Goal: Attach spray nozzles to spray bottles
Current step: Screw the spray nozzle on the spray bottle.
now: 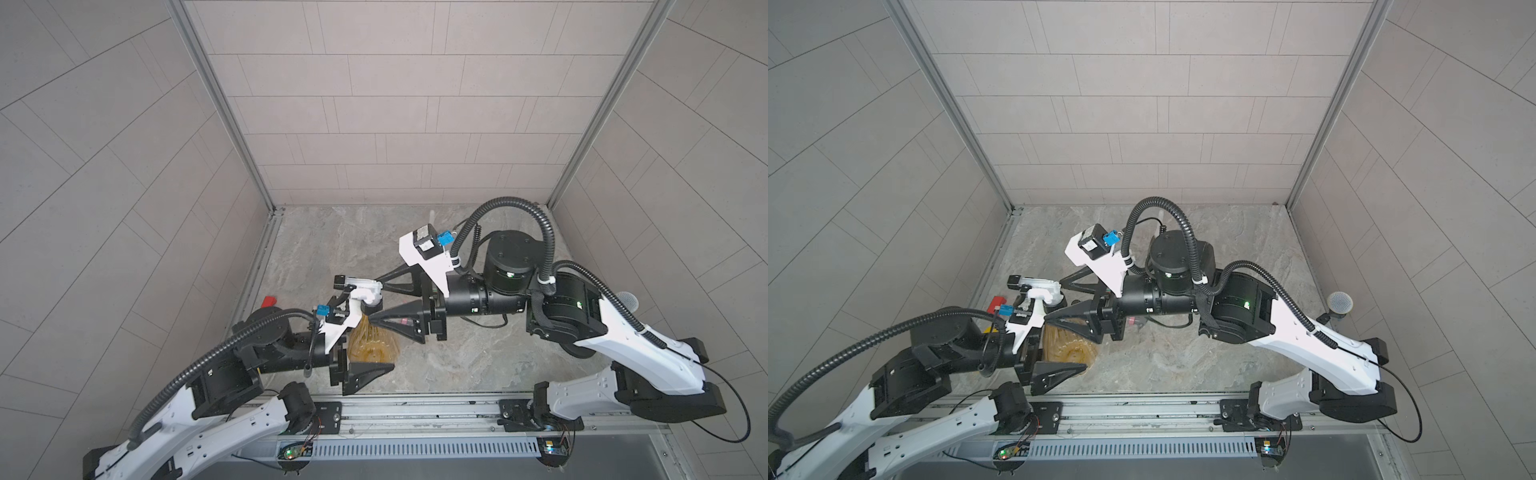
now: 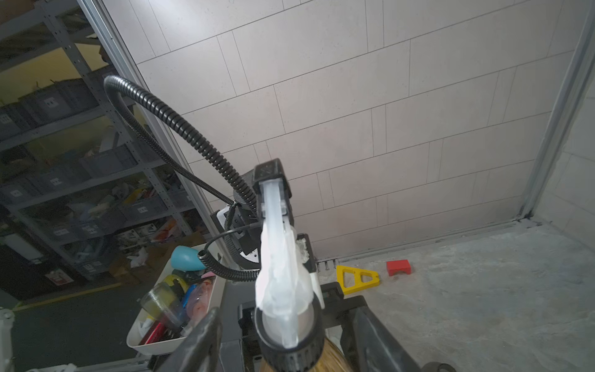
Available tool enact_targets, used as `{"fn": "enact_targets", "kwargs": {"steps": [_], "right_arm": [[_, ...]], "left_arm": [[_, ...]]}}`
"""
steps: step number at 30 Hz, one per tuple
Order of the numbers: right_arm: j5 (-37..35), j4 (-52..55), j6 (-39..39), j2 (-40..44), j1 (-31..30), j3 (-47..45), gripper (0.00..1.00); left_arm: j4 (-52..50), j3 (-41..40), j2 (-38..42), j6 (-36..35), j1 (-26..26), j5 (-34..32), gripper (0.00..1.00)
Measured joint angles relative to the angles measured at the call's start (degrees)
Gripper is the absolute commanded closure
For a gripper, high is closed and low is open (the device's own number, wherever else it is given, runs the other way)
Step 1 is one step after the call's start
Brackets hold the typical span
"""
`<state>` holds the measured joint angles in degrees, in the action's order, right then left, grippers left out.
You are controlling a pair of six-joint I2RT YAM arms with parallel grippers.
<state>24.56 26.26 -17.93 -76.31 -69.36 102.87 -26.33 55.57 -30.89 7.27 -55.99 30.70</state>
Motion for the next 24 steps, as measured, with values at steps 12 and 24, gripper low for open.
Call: {"fn": "enact_targets", "kwargs": {"steps": [12, 24], "right_arm": [[-8.6, 1.2, 1.4, -0.2, -3.5, 0.5, 0.76], [-50.9, 3.1, -4.7, -7.8, -17.6, 6.8, 0.61]], "left_arm": [[-0.1, 0.0, 0.0, 0.5, 0.0, -1.6, 1.00], [-0.5, 0.0, 0.0, -0.9, 0.0, -12.3, 1.00]]}}
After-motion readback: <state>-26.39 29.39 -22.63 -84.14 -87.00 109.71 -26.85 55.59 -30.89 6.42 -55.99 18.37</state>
